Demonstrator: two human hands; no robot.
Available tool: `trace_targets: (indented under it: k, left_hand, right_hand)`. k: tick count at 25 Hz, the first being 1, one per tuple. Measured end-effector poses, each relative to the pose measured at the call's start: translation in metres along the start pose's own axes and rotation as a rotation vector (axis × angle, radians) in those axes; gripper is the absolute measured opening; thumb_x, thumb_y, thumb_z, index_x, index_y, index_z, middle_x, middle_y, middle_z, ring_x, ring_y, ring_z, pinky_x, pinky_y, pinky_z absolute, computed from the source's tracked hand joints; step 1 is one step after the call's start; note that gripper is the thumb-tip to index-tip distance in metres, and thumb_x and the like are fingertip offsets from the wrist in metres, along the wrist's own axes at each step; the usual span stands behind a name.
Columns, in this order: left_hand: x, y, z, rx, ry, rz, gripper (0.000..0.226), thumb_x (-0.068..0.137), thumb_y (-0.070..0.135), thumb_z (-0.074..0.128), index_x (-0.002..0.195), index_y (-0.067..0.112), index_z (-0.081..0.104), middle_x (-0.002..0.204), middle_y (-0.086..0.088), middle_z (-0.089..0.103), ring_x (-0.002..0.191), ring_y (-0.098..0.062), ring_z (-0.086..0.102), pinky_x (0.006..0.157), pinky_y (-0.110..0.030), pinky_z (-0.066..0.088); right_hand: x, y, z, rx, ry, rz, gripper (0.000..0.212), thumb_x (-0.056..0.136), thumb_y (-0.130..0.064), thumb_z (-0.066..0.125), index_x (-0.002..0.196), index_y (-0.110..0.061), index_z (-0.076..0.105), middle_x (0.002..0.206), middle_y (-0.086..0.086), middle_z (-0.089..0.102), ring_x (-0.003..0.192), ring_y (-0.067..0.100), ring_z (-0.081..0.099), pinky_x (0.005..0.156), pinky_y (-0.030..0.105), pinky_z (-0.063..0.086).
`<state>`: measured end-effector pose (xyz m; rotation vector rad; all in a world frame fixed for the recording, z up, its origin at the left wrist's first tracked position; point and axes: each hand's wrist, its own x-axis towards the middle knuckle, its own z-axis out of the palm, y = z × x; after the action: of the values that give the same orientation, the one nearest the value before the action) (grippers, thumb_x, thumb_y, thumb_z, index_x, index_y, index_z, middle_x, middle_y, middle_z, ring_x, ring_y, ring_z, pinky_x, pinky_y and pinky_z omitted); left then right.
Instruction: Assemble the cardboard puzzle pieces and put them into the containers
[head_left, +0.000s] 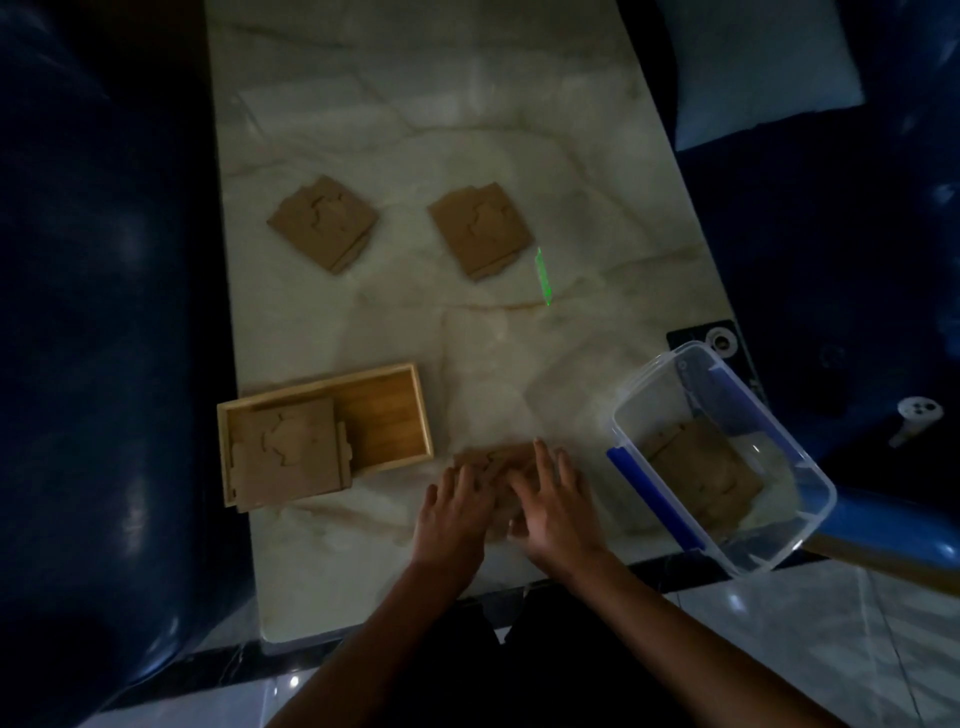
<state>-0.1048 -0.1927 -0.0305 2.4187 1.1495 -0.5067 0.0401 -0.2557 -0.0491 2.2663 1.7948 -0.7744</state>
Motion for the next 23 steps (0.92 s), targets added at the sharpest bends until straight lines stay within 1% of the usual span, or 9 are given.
trace_targets:
  k: [3,6,8,11,14,17,20,21,23]
  left_hand:
    - [0.000,0.003,-0.003,-0.018,0.024,-0.007,0.078,0.077,0.006,0.060,0.148,0.025,0.031,0.145,-0.009,0.036,0.125,-0.031,0.042,0.095,-0.039,0.044]
    - [0.003,0.004,-0.005,-0.043,0.012,-0.017,0.074,0.078,0.009,0.055,0.147,0.026,0.033,0.143,-0.008,0.039,0.123,-0.031,0.044,0.093,-0.038,0.046]
    - [0.007,0.002,-0.008,-0.074,0.004,-0.021,0.069,0.078,0.013,0.050,0.144,0.028,0.036,0.139,-0.005,0.043,0.118,-0.030,0.048,0.089,-0.038,0.049]
    - [0.018,0.001,-0.020,-0.089,-0.064,0.007,0.062,0.081,0.017,0.056,0.140,0.026,0.041,0.136,-0.006,0.045,0.118,-0.031,0.048,0.089,-0.041,0.049]
    - [0.035,-0.004,-0.037,-0.052,-0.143,0.027,0.048,0.086,0.019,0.055,0.133,0.020,0.049,0.130,-0.010,0.051,0.117,-0.033,0.051,0.092,-0.041,0.046]
    - [0.057,-0.011,-0.056,-0.021,-0.165,0.029,0.034,0.090,0.029,0.057,0.122,0.020,0.056,0.122,-0.008,0.060,0.111,-0.029,0.060,0.088,-0.037,0.049]
    - [0.080,-0.022,-0.076,-0.045,-0.147,0.019,0.029,0.091,0.037,0.059,0.113,0.019,0.058,0.113,-0.005,0.064,0.104,-0.026,0.064,0.081,-0.037,0.050]
    - [0.091,-0.027,-0.083,-0.052,-0.136,0.015,0.026,0.092,0.036,0.056,0.112,0.019,0.058,0.112,-0.005,0.064,0.103,-0.026,0.064,0.080,-0.036,0.050]
    - [0.114,-0.040,-0.094,-0.067,-0.124,0.009,0.021,0.093,0.028,0.048,0.110,0.018,0.056,0.110,-0.006,0.064,0.101,-0.027,0.064,0.078,-0.035,0.050]
  right_hand:
    - [-0.001,0.000,-0.001,0.028,0.013,0.024,0.067,0.067,-0.043,0.070,0.130,-0.031,0.049,0.157,0.023,0.028,0.139,0.049,0.031,0.100,0.057,0.042]
    - [-0.002,-0.004,0.000,0.053,0.023,0.036,0.063,0.067,-0.039,0.069,0.128,-0.031,0.051,0.156,0.024,0.031,0.138,0.049,0.033,0.098,0.057,0.044]
    - [0.005,-0.007,-0.006,0.034,0.014,0.027,0.058,0.068,-0.036,0.070,0.123,-0.029,0.054,0.158,0.024,0.026,0.141,0.048,0.028,0.102,0.057,0.042]
    - [0.020,-0.009,-0.020,-0.005,-0.046,0.003,0.053,0.074,-0.043,0.069,0.123,-0.028,0.056,0.161,0.023,0.018,0.146,0.047,0.015,0.109,0.059,0.033]
    - [0.036,-0.009,-0.030,-0.023,-0.048,-0.024,0.054,0.071,-0.054,0.061,0.116,-0.026,0.065,0.155,0.024,0.032,0.143,0.048,0.023,0.105,0.059,0.036]
    - [0.054,-0.009,-0.039,-0.031,0.015,-0.088,0.051,0.065,-0.059,0.051,0.097,-0.026,0.074,0.136,0.022,0.055,0.134,0.049,0.039,0.095,0.056,0.047]
    - [0.080,-0.009,-0.057,0.016,0.068,-0.139,0.042,0.065,-0.049,0.069,0.093,-0.018,0.073,0.119,0.019,0.064,0.128,0.048,0.047,0.093,0.055,0.051]
    - [0.092,-0.009,-0.063,0.023,0.081,-0.146,0.040,0.065,-0.046,0.074,0.094,-0.017,0.072,0.116,0.017,0.065,0.127,0.047,0.048,0.093,0.054,0.051]
    - [0.117,-0.007,-0.076,0.029,0.092,-0.137,0.036,0.071,-0.042,0.074,0.096,-0.017,0.071,0.115,0.014,0.064,0.127,0.042,0.047,0.094,0.050,0.050]
